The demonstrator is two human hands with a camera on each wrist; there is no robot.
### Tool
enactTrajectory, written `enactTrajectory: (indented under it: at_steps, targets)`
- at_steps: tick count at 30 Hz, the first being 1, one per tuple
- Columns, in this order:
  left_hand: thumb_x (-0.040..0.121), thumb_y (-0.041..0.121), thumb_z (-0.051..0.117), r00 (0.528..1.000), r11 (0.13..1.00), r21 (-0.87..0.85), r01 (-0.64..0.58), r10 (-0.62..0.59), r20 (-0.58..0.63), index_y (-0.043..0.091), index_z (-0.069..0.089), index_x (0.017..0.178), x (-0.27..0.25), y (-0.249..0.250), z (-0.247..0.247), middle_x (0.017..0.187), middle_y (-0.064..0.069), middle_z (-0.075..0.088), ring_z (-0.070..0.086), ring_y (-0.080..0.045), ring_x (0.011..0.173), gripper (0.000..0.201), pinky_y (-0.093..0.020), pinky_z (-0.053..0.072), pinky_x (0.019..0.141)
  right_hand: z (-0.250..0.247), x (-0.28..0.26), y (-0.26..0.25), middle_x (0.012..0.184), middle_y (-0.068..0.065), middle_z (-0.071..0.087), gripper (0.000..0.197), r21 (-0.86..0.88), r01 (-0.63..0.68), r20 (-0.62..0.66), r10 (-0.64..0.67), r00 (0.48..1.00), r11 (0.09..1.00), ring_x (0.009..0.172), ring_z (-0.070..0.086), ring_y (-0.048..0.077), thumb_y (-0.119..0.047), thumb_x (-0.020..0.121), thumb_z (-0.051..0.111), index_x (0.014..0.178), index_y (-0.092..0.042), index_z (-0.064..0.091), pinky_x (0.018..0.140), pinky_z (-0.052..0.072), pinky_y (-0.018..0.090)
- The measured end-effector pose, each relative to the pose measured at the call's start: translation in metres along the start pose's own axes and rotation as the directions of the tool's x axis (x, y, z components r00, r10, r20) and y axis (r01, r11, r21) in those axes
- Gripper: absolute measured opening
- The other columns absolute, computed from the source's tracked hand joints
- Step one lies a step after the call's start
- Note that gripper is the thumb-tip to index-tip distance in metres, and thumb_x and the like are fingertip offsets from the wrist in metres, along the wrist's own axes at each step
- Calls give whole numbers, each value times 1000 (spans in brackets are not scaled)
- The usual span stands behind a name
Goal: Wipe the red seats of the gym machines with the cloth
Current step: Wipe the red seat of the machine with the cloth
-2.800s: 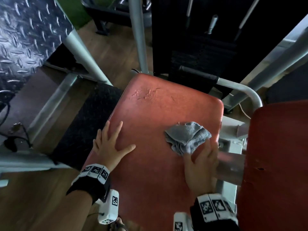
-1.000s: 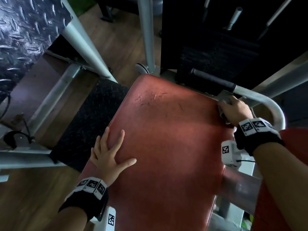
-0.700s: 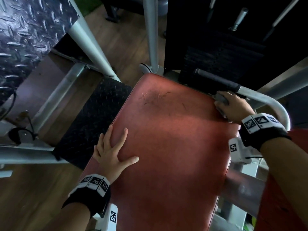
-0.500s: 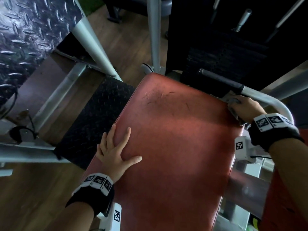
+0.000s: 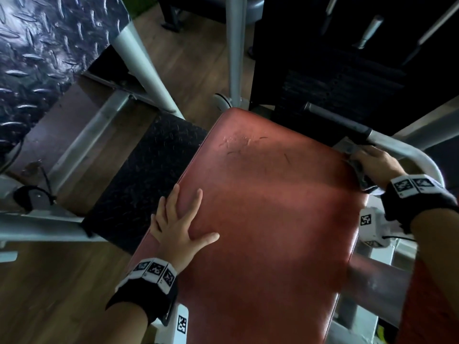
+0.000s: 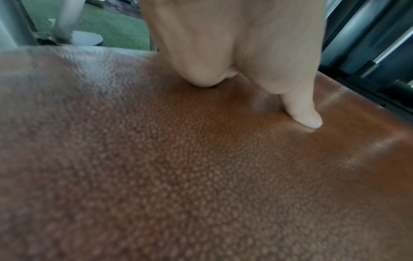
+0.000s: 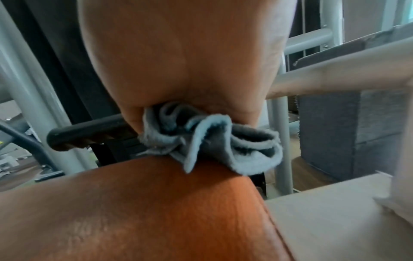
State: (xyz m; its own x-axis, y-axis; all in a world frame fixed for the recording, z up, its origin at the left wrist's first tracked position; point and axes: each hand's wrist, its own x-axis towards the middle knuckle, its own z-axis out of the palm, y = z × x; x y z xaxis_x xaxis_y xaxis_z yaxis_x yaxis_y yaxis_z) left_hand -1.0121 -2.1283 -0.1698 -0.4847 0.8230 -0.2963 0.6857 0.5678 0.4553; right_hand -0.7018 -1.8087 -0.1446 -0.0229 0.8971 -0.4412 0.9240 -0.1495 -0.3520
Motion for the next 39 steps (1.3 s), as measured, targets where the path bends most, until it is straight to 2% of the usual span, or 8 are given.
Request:
enactTrajectory:
  at_steps: [4, 7, 12, 19, 22, 28, 34, 39]
  targets:
    - [63, 75, 67, 1000, 1000, 9, -2, 1, 18, 68, 2, 141, -1, 0, 0, 157, 22, -22, -19, -19, 147, 102, -55, -5, 117, 7, -6, -20, 98, 13, 66, 33, 49, 3, 7, -4, 1000, 999, 84, 62, 33, -49, 82, 47, 104, -29, 62, 72, 52, 36]
    - [64, 75, 66, 1000, 1000, 19, -2, 1, 26, 67, 0, 141, -1, 1, 0, 157, 20, -23, -20, -20, 147, 101, -55, -5, 116, 20, -8, -50, 116, 11, 65, 41, -11, 123, 11, -123, 992, 992, 99, 62, 36, -51, 80, 45, 119, -42, 56, 87, 52, 42]
    - [66, 74, 65, 999, 1000, 25, 1, -2, 42, 66, -2, 142, -2, 3, -2, 156, 20, -26, -22, -19, 146, 102, -55, -5, 117, 36, -9, -77, 145, 2, 43, 56, -79, 310, 39, -307, 951, 948, 126, 46, 33, -47, 90, 50, 143, -42, 35, 105, 37, 42]
    - [65, 75, 65, 999, 1000, 25, 6, -8, 47, 66, -2, 142, -2, 3, -3, 156, 20, -26, -22, -20, 147, 102, -58, -4, 116, 19, -7, -61, 120, 14, 61, 51, -41, 169, 44, -167, 985, 985, 85, 64, 32, -40, 92, 45, 142, -31, 42, 72, 54, 34]
    - [66, 75, 65, 998, 1000, 16, 6, -7, 63, 65, -2, 143, -2, 4, -4, 156, 20, -27, -24, -20, 146, 102, -59, -5, 116, 26, -8, -77, 120, 14, 63, 52, -64, 177, 35, -175, 984, 982, 96, 64, 36, -50, 87, 43, 135, -32, 48, 84, 54, 43]
    - [67, 75, 63, 997, 1000, 26, 8, -10, 74, 64, -4, 143, -2, 5, -6, 156, 18, -29, -25, -20, 145, 102, -59, -5, 115, 48, -9, -123, 135, 8, 51, 60, -96, 303, 73, -297, 952, 948, 117, 53, 36, -56, 77, 40, 135, -41, 42, 99, 44, 42]
    - [68, 74, 64, 998, 1000, 9, -2, 1, 70, 64, -4, 143, -2, 5, -6, 156, 18, -28, -25, -20, 146, 102, -57, -6, 116, 42, 1, -123, 126, 8, 60, 44, -44, 336, 99, -330, 939, 941, 109, 56, 31, -39, 90, 48, 134, -36, 49, 88, 44, 33]
    - [69, 72, 64, 996, 1000, 19, -1, -1, 89, 64, -7, 143, -2, 6, -7, 155, 18, -31, -28, -21, 145, 103, -59, -7, 116, 44, 4, -144, 112, 6, 66, 31, -54, 332, 126, -323, 938, 942, 96, 61, 31, -38, 93, 41, 119, -37, 58, 84, 51, 39]
